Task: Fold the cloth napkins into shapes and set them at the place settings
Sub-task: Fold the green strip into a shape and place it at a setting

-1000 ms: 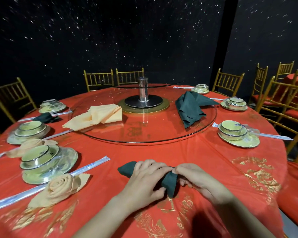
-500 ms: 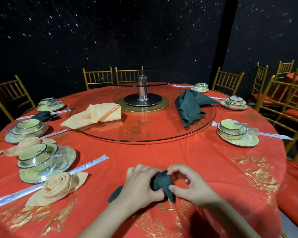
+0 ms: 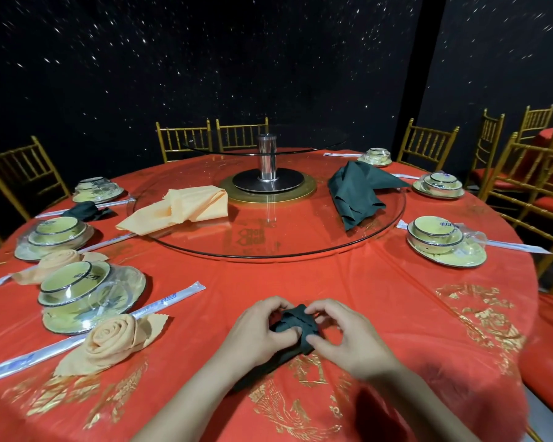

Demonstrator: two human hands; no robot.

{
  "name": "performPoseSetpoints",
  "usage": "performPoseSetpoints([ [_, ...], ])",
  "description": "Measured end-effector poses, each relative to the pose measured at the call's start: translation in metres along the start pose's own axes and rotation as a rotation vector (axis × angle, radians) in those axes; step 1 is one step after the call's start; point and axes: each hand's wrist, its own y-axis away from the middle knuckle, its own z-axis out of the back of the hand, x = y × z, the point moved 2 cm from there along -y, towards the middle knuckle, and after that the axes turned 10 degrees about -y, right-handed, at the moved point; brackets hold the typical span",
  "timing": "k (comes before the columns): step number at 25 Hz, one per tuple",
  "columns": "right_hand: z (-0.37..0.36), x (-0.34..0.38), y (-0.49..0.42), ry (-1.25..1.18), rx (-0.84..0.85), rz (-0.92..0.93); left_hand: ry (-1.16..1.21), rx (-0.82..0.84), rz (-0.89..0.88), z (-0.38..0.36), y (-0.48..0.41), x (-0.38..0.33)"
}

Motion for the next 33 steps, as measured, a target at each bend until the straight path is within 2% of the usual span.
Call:
performPoseSetpoints([
  [4,0.006,0.001,-0.015,0.116,-0.112,0.033,0.048,-0.035,-0.048,0.004,-0.004,-0.005],
  [7,0.005,0.0,-0.016,0.101,-0.178,0.041,0.012,-0.031,-0.065,0.003,-0.01,-0.008],
  [9,0.004,0.001,-0.012,0.133,-0.133,0.069,0.003,-0.028,-0.044,0.004,-0.013,-0.008],
  [13,0.006,0.0,-0.008,0.402,-0.014,0.174,-0.078,-0.015,-0.082,0.009,-0.015,-0.008],
  [17,0.015,0.001,-0.022,0.397,0.097,0.079,-0.161,0.02,-0.13,0.016,-0.021,-0.014],
  [21,0.012,0.009,-0.03,0.483,0.062,0.119,-0.211,0.092,-0.101,0.021,-0.028,-0.014],
  [24,0.008,0.008,-0.029,0.38,-0.037,0.072,-0.199,0.073,-0.066,0.019,-0.025,-0.018],
  [27,0.001,0.001,-0.02,0.249,-0.081,0.059,-0.248,-0.034,-0.047,0.015,-0.02,-0.022],
  [29,0.002,0.001,-0.016,0.152,-0.031,0.07,-0.275,-0.1,-0.052,0.014,-0.018,-0.021],
  [31,0.012,0.003,-0.022,0.043,0.026,0.001,-0.277,-0.129,-0.066,0.014,-0.016,-0.021],
  [33,0.022,0.01,-0.034,0.061,0.096,-0.081,-0.295,-0.156,-0.093,0.013,-0.015,-0.021],
])
